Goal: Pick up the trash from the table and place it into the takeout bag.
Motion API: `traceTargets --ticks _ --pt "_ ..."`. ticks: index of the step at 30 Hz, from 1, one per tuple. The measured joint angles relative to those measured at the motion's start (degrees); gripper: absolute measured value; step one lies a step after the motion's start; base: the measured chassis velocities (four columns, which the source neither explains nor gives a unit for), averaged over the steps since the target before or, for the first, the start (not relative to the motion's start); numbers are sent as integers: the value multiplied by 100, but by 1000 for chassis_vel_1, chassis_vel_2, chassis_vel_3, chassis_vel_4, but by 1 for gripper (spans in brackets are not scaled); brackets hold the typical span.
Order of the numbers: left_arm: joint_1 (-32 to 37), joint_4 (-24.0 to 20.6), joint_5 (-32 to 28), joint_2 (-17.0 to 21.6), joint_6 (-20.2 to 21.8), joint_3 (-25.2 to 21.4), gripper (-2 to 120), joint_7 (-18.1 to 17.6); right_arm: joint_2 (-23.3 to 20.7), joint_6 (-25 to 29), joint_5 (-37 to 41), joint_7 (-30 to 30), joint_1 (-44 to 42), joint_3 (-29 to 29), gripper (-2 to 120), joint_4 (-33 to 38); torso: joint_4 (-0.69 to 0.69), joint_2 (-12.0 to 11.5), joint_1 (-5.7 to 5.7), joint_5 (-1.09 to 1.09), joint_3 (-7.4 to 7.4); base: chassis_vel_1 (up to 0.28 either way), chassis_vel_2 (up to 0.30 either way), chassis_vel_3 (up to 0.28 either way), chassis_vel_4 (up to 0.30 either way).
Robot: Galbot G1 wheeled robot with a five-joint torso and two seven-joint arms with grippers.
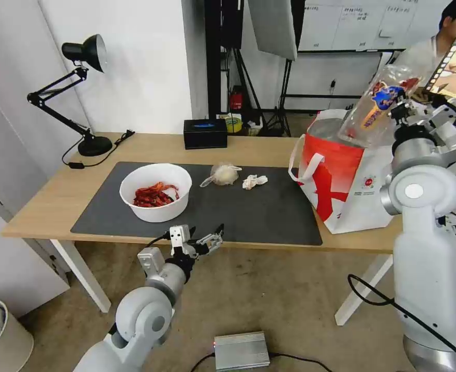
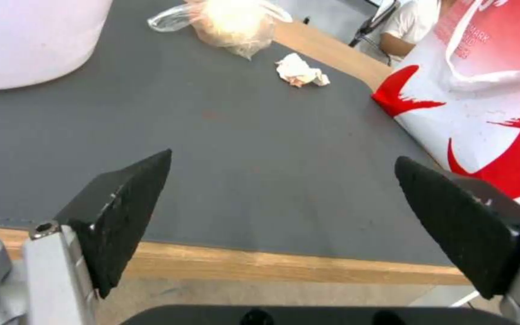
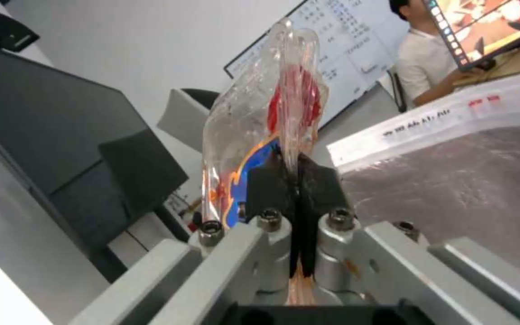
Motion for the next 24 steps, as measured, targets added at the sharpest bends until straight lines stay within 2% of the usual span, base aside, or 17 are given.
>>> traceTargets --ticks 11,24 --pt "18 6 -6 -19 1 2 100 1 69 190 381 12 127 12 0 -57 0 0 0 0 0 0 0 0 0" --pt "42 32 -6 -61 1 3 100 1 144 310 390 13 223 -9 0 -264 0 0 0 1 0 0 0 0 0"
